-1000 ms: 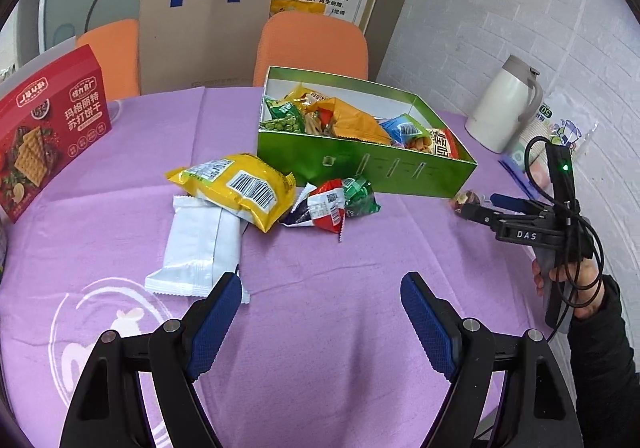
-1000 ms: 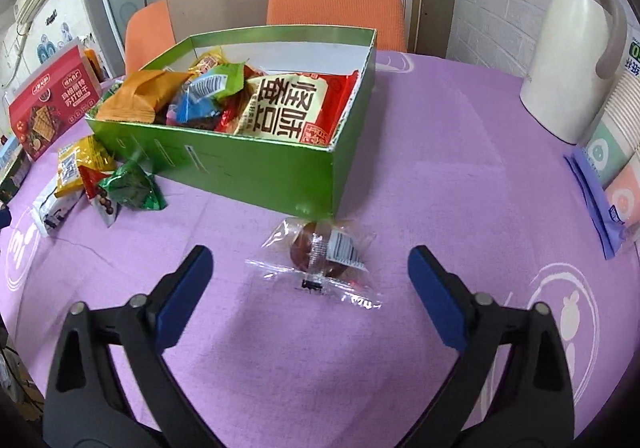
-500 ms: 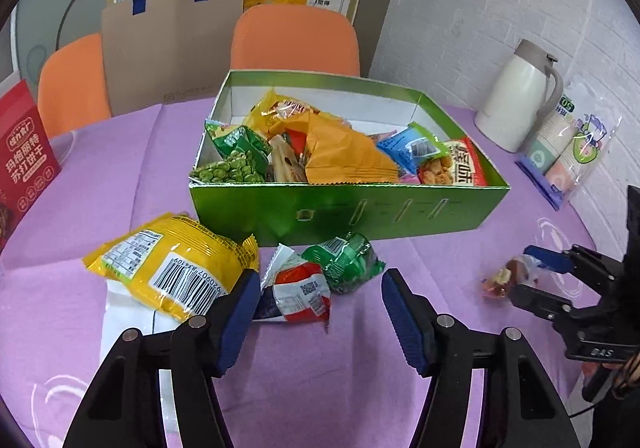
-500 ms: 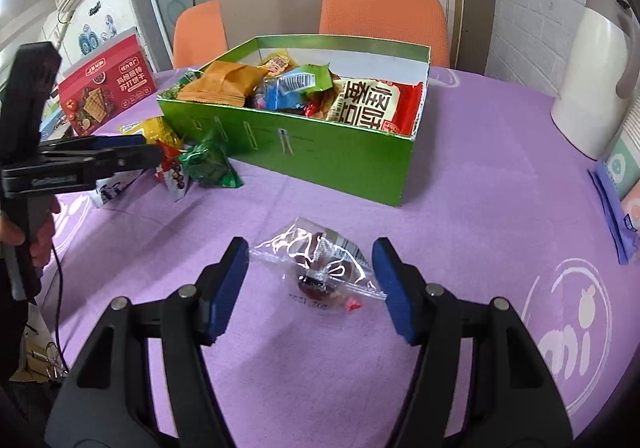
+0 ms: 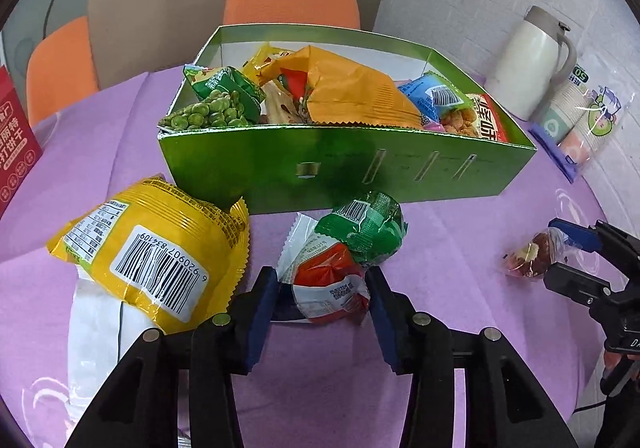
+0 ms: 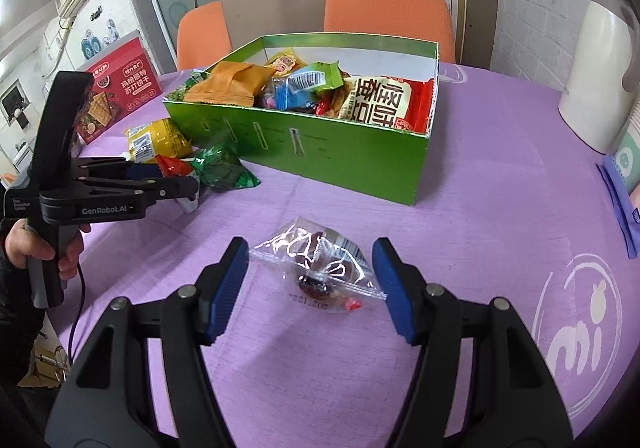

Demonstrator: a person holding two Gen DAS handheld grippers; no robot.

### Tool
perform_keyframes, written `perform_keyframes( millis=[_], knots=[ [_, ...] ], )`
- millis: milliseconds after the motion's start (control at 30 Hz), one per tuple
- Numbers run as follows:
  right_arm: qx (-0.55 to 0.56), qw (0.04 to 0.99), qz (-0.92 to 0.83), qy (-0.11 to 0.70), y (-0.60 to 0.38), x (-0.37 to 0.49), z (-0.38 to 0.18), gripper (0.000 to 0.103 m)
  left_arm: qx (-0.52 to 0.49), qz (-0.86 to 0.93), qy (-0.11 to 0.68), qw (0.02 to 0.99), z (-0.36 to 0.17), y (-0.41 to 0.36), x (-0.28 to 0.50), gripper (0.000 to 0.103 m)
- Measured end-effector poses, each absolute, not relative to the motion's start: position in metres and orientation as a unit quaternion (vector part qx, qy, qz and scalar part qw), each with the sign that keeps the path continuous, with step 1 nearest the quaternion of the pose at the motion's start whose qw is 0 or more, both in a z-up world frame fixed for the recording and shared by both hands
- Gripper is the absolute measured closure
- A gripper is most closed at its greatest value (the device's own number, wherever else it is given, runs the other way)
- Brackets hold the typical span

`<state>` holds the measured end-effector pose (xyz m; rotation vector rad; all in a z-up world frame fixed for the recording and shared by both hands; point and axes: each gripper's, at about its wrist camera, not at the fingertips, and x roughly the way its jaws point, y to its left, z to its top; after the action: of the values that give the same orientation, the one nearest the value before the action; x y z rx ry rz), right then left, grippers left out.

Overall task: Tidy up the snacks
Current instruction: 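Grasp the red-white snack pack with the left gripper while the right grasps the wrapped egg, then lower both items into the green box and open both grippers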

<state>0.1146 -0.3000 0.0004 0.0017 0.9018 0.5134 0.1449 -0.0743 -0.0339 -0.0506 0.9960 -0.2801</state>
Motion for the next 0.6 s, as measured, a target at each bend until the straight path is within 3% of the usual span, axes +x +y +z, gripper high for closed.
perform_keyframes(
  millis=[300, 600],
  knots=[
    [0.001, 0.865, 0.262, 0.428, -0.295, 0.105, 0.003, 0.038, -0.047, -0.149, 0.462, 0.873, -0.024, -0.068, 0.126, 0.061],
    [0.015, 0.884, 0.281, 0.374, -0.290, 0.105, 0.044, 0.038, -0.046, -0.180, 0.399, 0.898, 0.040, -0.075, 0.102, 0.061]
  ],
)
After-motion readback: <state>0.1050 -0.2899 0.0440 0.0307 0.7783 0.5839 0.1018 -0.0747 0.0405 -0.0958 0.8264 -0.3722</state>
